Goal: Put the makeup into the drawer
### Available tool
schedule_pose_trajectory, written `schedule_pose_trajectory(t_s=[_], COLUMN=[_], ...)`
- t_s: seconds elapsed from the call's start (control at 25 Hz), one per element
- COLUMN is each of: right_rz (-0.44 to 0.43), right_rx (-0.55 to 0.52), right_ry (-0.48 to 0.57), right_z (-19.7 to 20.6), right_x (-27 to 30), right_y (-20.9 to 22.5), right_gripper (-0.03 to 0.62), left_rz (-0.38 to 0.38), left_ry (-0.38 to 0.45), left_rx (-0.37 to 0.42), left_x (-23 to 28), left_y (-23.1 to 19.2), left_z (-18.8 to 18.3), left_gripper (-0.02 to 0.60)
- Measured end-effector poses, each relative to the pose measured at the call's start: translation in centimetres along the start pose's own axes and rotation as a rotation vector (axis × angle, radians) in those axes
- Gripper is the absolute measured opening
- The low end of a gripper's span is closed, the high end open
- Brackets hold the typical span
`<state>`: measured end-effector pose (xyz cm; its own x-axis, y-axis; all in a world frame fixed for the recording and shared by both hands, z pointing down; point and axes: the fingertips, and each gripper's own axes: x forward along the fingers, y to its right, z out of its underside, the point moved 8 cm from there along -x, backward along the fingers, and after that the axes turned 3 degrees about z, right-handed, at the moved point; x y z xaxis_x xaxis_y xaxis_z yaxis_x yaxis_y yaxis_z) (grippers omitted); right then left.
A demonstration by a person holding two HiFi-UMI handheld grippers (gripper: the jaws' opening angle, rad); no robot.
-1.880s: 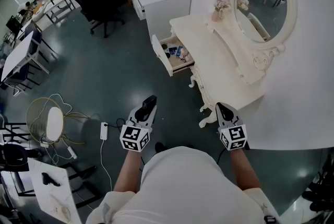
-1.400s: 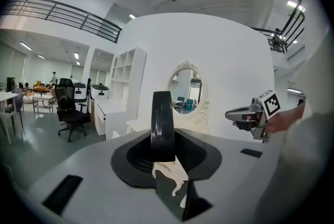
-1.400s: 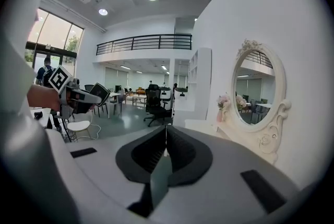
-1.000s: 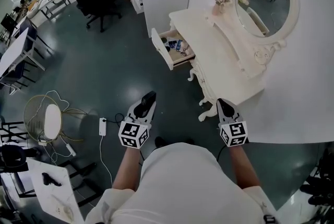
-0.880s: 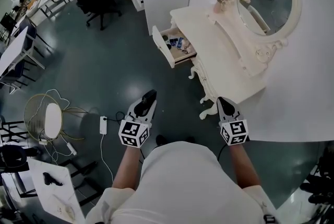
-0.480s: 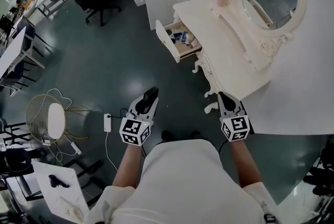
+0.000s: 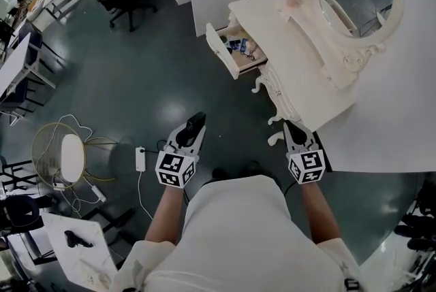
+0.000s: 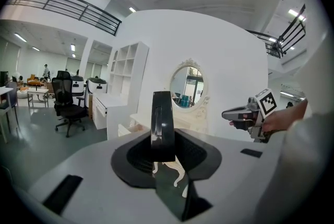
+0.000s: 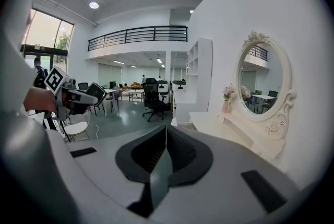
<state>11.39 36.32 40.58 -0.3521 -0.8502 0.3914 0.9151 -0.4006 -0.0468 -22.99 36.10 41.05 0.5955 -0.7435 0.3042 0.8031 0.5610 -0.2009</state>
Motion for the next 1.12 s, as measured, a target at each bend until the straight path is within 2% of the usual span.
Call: schedule_pose_trajectory(t_s=[0.56,1.12], right_rz=[-0.066,-0.130], right_rx=[-0.015,-0.016], right_ry=[-0.038,-0.050], right_z=[-0.6,-2.4], right_x=[4.7,12.5], right_y=[1.6,7.9], right_gripper=[0.029,0.029], left_rz=[-0.049,-0.099], left_ry=[-0.004,-0.013], left_rx=[-0.025,-0.027], left_x=[2.2,9.7], left_y=[-1.6,-3.2], left_z=[-0.3,-3.6], left_gripper=[0.101,0.101])
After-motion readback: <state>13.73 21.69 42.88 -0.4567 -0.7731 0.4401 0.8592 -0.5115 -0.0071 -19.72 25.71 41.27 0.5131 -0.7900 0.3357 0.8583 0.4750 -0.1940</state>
